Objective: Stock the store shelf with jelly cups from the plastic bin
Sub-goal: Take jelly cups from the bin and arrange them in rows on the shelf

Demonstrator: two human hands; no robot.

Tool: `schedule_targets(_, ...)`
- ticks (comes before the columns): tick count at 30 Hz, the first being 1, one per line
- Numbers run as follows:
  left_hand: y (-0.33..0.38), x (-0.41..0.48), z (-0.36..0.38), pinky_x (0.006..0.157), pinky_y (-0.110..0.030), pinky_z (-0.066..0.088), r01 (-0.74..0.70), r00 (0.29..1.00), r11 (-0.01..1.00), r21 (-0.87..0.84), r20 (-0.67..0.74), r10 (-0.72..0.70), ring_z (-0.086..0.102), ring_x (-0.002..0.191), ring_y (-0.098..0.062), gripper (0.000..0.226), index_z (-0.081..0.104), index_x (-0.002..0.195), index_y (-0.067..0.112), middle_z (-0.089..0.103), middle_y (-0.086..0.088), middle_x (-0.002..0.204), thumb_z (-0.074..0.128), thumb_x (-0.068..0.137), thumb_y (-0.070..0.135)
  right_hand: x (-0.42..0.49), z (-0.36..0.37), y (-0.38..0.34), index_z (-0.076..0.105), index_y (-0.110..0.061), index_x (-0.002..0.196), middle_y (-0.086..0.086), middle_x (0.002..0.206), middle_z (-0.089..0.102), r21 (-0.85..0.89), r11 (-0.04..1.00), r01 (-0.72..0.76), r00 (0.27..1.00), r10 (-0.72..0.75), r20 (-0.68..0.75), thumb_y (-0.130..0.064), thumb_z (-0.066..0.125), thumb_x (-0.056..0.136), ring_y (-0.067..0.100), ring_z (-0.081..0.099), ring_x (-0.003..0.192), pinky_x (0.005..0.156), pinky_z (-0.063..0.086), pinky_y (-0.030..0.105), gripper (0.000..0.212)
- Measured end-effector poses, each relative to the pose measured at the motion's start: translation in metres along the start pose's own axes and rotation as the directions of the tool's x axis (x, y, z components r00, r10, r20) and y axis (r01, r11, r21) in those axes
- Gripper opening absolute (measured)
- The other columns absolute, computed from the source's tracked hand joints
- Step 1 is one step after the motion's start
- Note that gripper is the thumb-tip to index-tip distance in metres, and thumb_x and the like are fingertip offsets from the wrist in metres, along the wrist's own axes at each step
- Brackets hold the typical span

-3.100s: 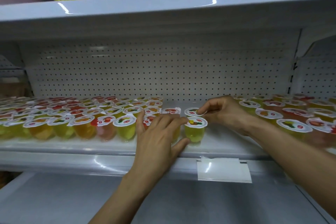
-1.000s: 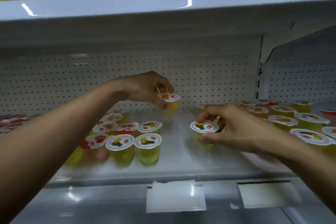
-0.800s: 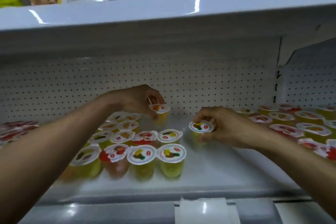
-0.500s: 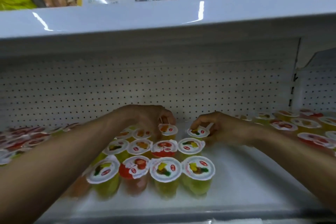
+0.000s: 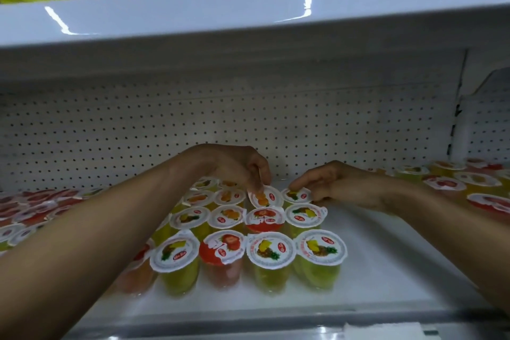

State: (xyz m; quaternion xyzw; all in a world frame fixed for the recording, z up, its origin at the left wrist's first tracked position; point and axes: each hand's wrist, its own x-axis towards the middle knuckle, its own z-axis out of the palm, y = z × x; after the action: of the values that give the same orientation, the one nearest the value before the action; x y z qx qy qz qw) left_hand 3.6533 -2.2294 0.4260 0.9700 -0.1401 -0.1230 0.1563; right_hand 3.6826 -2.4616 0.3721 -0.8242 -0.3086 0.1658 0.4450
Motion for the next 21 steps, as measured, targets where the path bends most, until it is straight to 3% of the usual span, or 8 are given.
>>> schedule_targets(2, -0.001, -0.002, -0.002, 0.083, -0.027, 0.055, -0.002, 1.0, 1.0, -0.004, 0.031, 0.002, 0.065, 0.09, -0.009, 0.027, 0.066, 0.111, 0.026, 0.07, 0.005, 0.099, 0.068, 0.089, 0.013, -0.001, 0.001, -0.001, 0.069, -0.013, 0.114, 0.004, 0.107, 0.073, -0.006, 1.0, 0.028, 0.999, -0.028, -0.018, -0.006, 0.064, 0.089, 0.015, 0.07, 0.098, 0.085, 0.055, 0.023, 0.026)
schedule_targets(6, 0.003, -0.003, 0.002, 0.068, -0.013, 0.049, 0.017, 0.998, 0.999, -0.045, 0.069, -0.013, 0.065, 0.078, 0.002, 0.039, 0.067, 0.118, 0.016, 0.071, 0.008, 0.094, 0.057, 0.088, -0.007, 0.001, 0.004, -0.004, 0.069, -0.01, 0.113, 0.006, 0.104, 0.073, -0.031, 0.998, 0.058, 0.995, -0.06, -0.081, -0.002, 0.067, 0.087, 0.014, 0.07, 0.092, 0.076, 0.054, 0.019, 0.027)
schedule_targets(11, 0.002, 0.002, 0.01, 0.088, -0.027, 0.054, 0.017, 0.999, 1.0, 0.007, 0.027, -0.017, 0.062, 0.093, -0.01, 0.039, 0.064, 0.122, 0.017, 0.067, 0.006, 0.101, 0.052, 0.092, -0.004, 0.003, 0.007, -0.005, 0.065, -0.01, 0.119, 0.007, 0.108, 0.071, -0.048, 0.998, 0.03, 0.992, -0.036, -0.118, -0.003, 0.068, 0.087, 0.017, 0.07, 0.095, 0.081, 0.056, 0.022, 0.034)
schedule_targets(15, -0.002, 0.003, 0.013, 0.084, -0.017, 0.05, 0.002, 1.0, 1.0, 0.025, 0.021, -0.002, 0.061, 0.087, -0.002, 0.032, 0.066, 0.123, 0.014, 0.067, 0.008, 0.102, 0.049, 0.097, 0.006, 0.0, 0.008, -0.006, 0.065, -0.014, 0.119, 0.004, 0.108, 0.072, -0.097, 0.995, -0.017, 0.992, 0.004, -0.128, -0.013, 0.068, 0.088, 0.018, 0.071, 0.093, 0.082, 0.057, 0.025, 0.031)
schedule_targets(19, -0.002, 0.005, 0.012, 0.092, -0.024, 0.051, -0.009, 0.999, 1.0, 0.001, 0.039, 0.009, 0.062, 0.092, -0.006, 0.032, 0.066, 0.124, 0.013, 0.068, 0.005, 0.105, 0.052, 0.096, 0.005, 0.001, 0.009, -0.007, 0.064, -0.013, 0.12, 0.005, 0.11, 0.071, -0.085, 0.996, -0.032, 0.991, 0.02, -0.13, -0.014, 0.068, 0.088, 0.019, 0.071, 0.095, 0.088, 0.056, 0.031, 0.032)
schedule_targets(21, 0.0, 0.006, 0.012, 0.088, -0.017, 0.051, -0.017, 1.0, 1.0, -0.022, 0.016, 0.017, 0.062, 0.094, -0.004, 0.031, 0.065, 0.124, 0.016, 0.066, 0.009, 0.104, 0.055, 0.096, 0.007, -0.002, 0.008, -0.008, 0.064, -0.015, 0.12, 0.004, 0.105, 0.071, -0.08, 0.996, -0.028, 0.988, 0.015, -0.155, -0.014, 0.067, 0.089, 0.017, 0.07, 0.094, 0.089, 0.056, 0.03, 0.032)
